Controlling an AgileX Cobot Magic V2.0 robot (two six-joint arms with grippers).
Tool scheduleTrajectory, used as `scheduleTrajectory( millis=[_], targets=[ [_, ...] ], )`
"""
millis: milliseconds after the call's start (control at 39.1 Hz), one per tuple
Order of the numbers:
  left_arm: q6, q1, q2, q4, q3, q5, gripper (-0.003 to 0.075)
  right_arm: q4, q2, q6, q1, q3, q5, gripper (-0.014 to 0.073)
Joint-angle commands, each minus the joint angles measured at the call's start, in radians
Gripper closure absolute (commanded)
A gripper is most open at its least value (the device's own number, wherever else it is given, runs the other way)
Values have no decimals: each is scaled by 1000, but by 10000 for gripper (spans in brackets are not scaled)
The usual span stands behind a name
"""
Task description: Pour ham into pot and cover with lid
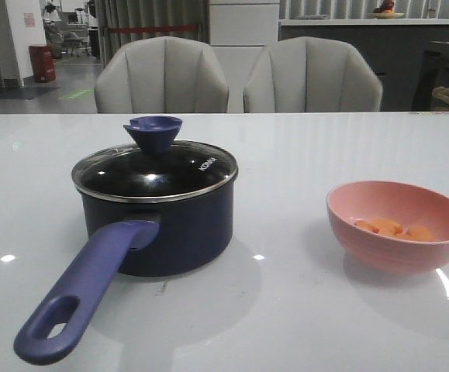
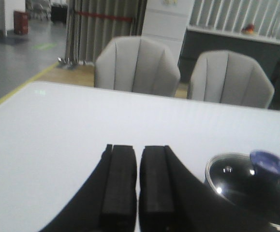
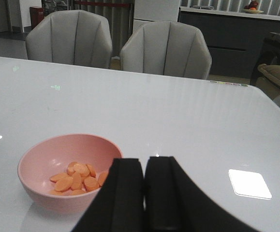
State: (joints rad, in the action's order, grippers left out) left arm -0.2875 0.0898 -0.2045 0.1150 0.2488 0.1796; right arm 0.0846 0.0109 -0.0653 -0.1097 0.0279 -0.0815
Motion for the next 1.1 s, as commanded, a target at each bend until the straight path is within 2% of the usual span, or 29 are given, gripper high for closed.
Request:
scheduleTrajectory(
  millis=[0,205,409,460,512,614,665,716,895,1074],
  targets=[
    [-13,56,-90,14,74,-5,589,13,19,1,3,-7,81,433],
    [-13,86,-154,-68,84,-38,589,13,19,1,3,-7,81,433],
    [-13,86,-195,-51,86,-63,573,13,19,1,3,-7,81,433],
    [-13,86,-212,-50,86,-59,518,13,19,1,3,-7,81,433],
    [-13,86,-227,-50,86,-57,426,13,19,1,3,-7,81,433],
    [-13,86,-261,-50,86,-56,178,13,19,1,3,-7,81,433],
    [-13,86,-277,-50,86,-46,107,13,19,1,3,-7,81,433],
    [-13,86,-293,-50,86,-41,86,13,19,1,3,-7,81,433],
    [-13,87,-328,-58,91,-31,86,13,19,1,3,-7,81,433],
    [-11,87,-393,-28,231,96,86,13,19,1,3,-7,81,433]
  ],
)
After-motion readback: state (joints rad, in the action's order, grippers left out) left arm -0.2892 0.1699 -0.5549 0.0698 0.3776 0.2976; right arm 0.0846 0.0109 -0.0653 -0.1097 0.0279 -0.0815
